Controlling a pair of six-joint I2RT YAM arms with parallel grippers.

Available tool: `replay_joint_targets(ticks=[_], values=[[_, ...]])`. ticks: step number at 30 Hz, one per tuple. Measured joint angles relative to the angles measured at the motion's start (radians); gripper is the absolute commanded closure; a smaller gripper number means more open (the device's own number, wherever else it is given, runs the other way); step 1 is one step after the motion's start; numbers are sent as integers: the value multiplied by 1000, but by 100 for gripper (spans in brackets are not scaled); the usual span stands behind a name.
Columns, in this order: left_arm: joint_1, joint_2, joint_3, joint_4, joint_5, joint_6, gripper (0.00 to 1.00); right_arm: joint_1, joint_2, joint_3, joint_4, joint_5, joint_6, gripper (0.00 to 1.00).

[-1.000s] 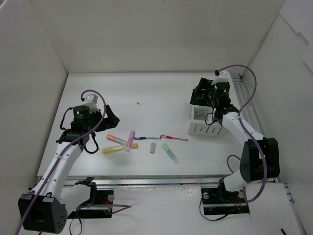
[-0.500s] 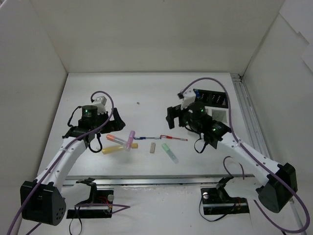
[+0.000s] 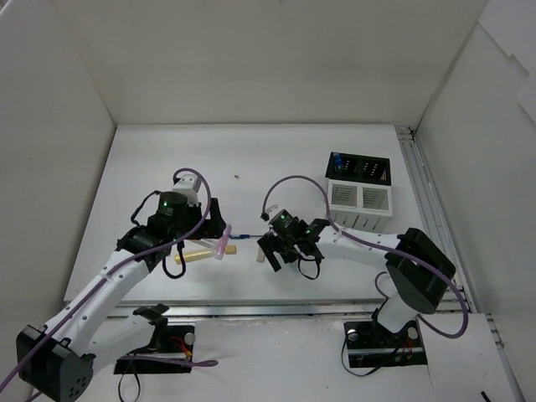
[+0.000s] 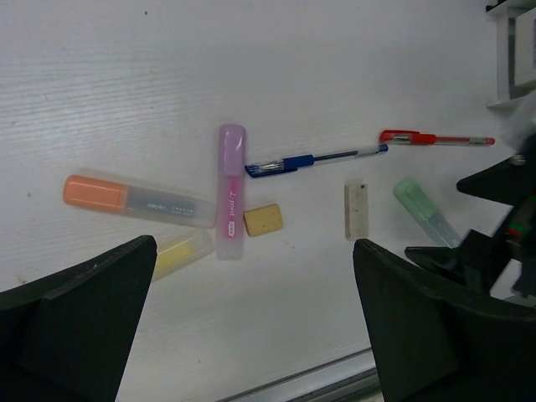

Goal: Sort the stationery into containers
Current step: Pick up the stationery from the center of the board, then place the stationery in the storage box.

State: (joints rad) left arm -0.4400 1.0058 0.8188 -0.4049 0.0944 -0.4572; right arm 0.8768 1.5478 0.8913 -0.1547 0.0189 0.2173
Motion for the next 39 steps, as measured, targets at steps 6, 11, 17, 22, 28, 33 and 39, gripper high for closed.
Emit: replay_joint_targets(ticks=[6,11,17,22,28,33,39], values=[[-18,-77,0,0,-51,-1,0,1,117,22,5,18,31,55],[-18,-67,-1,-6,-70,-1,0,1,134,33,19,27,47,84],[-26,-64,-15,-2,-71,0,0,1,82,31,11,31,41,93],[-26,-56,-15,11,-65,3,0,-33,-163,-21,90,68,27,93],[-26,-34,-15,16,-66,11,0,-167,-533,-167,336,209,-6,92],[-26,6,-9,19,-70,16,0,-263,-621,-208,494,345,-88,92],[-26,87,35,28,-71,27,0,-471,-500,-196,612,521,-126,92]])
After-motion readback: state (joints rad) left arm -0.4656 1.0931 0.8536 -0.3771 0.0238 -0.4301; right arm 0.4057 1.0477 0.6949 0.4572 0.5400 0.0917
